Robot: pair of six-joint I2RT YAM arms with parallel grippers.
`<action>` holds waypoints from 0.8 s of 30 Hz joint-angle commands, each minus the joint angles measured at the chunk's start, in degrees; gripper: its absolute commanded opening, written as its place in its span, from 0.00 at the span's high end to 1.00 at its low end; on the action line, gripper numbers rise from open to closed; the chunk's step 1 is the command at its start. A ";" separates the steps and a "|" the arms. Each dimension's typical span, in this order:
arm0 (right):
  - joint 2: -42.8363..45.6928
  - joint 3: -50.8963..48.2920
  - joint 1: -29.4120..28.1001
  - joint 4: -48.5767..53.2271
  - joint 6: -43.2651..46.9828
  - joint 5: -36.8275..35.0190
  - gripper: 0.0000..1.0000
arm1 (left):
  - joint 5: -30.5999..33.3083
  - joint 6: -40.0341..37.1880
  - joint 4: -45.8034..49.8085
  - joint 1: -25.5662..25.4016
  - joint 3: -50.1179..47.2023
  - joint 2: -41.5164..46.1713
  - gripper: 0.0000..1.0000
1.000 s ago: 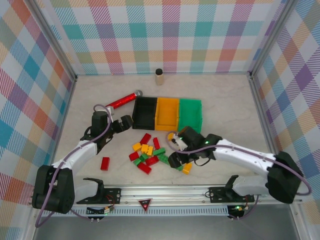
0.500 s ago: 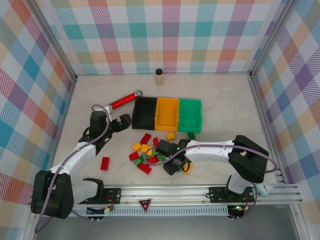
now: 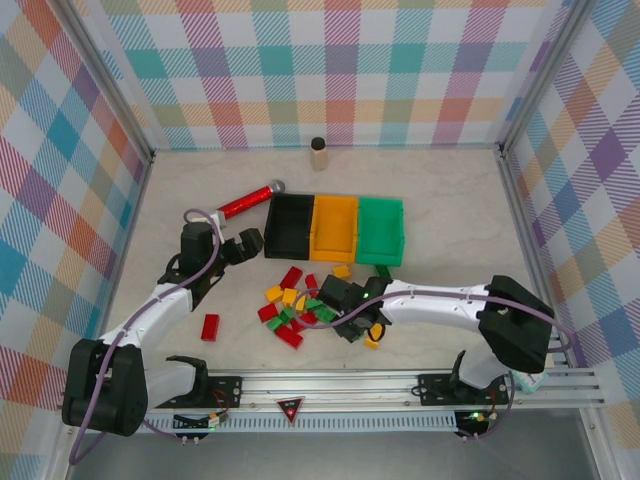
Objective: Sort the legos into containers by color
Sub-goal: Pick up the lego from the bottom-center of the table, then place the lego in the container.
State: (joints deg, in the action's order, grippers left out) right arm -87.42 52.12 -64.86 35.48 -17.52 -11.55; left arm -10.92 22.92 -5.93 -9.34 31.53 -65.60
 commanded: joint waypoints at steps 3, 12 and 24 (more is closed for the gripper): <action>4.72 0.75 0.69 0.91 -0.59 -1.35 0.90 | 0.37 -0.50 0.22 -0.63 -0.42 0.13 0.00; 10.45 4.75 16.66 -2.74 -0.29 2.60 0.90 | 1.15 -0.31 0.14 -0.59 -0.78 0.70 0.00; -4.35 20.06 36.84 -2.13 4.18 3.02 0.88 | 2.20 -0.44 0.40 -0.60 -0.85 0.57 0.00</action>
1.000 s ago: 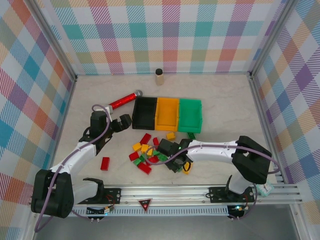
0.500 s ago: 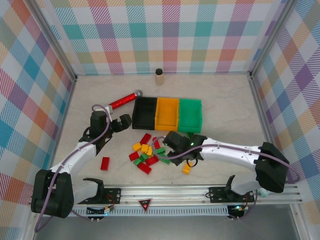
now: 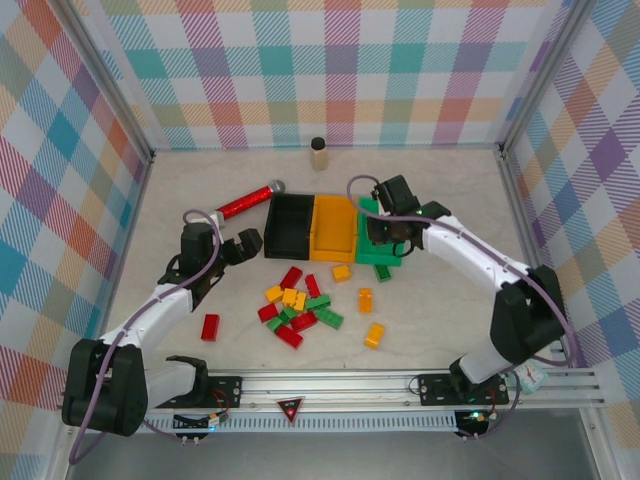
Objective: Sort the legos into containers by color
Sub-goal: Place the lego in the container, then pick up the lego from the center of the table.
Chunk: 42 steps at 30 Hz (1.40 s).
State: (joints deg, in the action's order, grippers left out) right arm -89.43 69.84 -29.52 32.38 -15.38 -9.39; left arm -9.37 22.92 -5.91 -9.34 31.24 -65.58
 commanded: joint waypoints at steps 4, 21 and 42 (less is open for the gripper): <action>-4.49 3.59 2.10 -0.09 2.79 1.74 0.84 | 0.67 -0.53 0.45 -0.59 -0.57 0.65 0.00; 12.78 -9.54 1.76 2.78 -0.01 9.88 0.50 | 1.24 -0.77 1.25 -0.60 -0.83 2.70 0.00; 9.69 -26.73 0.25 -11.08 -3.61 9.89 0.42 | 1.46 -0.90 0.90 -0.66 -1.19 3.18 0.00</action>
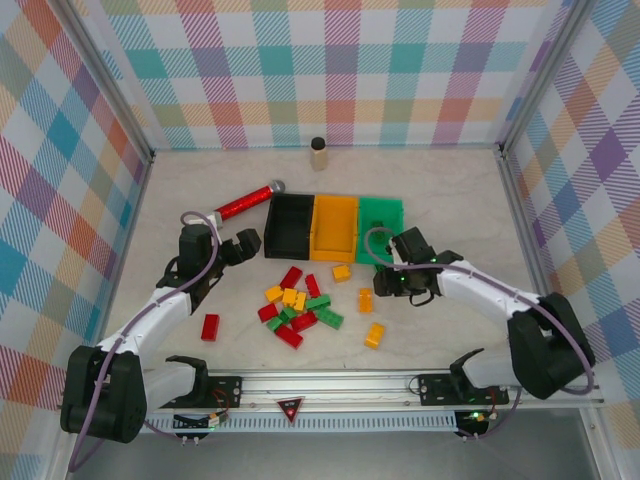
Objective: Sort the legos into containers by color
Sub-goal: Pick up the lego from the center of the table.
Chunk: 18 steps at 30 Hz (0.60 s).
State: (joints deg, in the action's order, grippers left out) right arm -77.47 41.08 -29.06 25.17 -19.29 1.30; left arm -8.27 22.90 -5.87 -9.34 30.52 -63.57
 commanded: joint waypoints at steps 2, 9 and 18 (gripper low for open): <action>-4.52 3.26 -0.21 -4.34 1.03 -2.23 0.38 | 0.28 -0.85 0.94 -0.59 -0.51 1.10 0.00; -11.26 8.06 -0.12 -3.38 3.71 -5.66 0.37 | 0.21 -0.98 1.03 -0.59 -0.33 1.06 0.00; -16.39 10.96 -0.10 -2.73 5.07 -6.92 0.41 | 0.19 -0.96 0.95 -0.59 -0.20 0.43 0.00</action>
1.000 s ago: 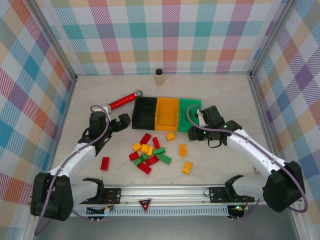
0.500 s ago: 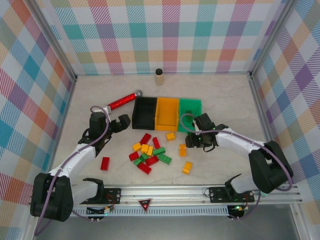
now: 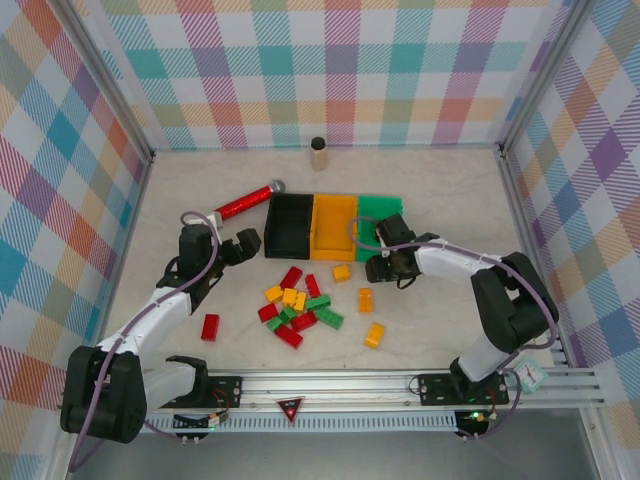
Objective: Sort the legos into containers by color
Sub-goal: Pick up the lego from the center of the table, then place the lego in the container.
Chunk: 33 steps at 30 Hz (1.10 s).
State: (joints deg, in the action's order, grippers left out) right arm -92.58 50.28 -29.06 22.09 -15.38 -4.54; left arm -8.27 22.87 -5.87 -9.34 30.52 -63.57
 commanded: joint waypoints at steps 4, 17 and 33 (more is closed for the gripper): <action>-2.17 2.61 -0.16 0.68 1.29 -0.51 0.55 | 0.27 -0.99 0.94 -0.60 -0.20 0.25 0.00; 10.59 -0.82 -0.21 7.66 -0.50 2.96 0.70 | 0.47 -0.99 1.00 -0.61 -0.12 0.30 0.00; 6.15 13.05 0.35 11.87 0.09 1.17 0.68 | 0.09 -0.65 0.42 -0.59 -0.38 0.05 0.00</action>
State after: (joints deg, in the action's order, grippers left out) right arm -82.83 59.68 -29.02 33.89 -15.77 -2.39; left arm -8.27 22.72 -5.89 -9.34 30.52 -63.57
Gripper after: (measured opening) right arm 0.321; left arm 0.996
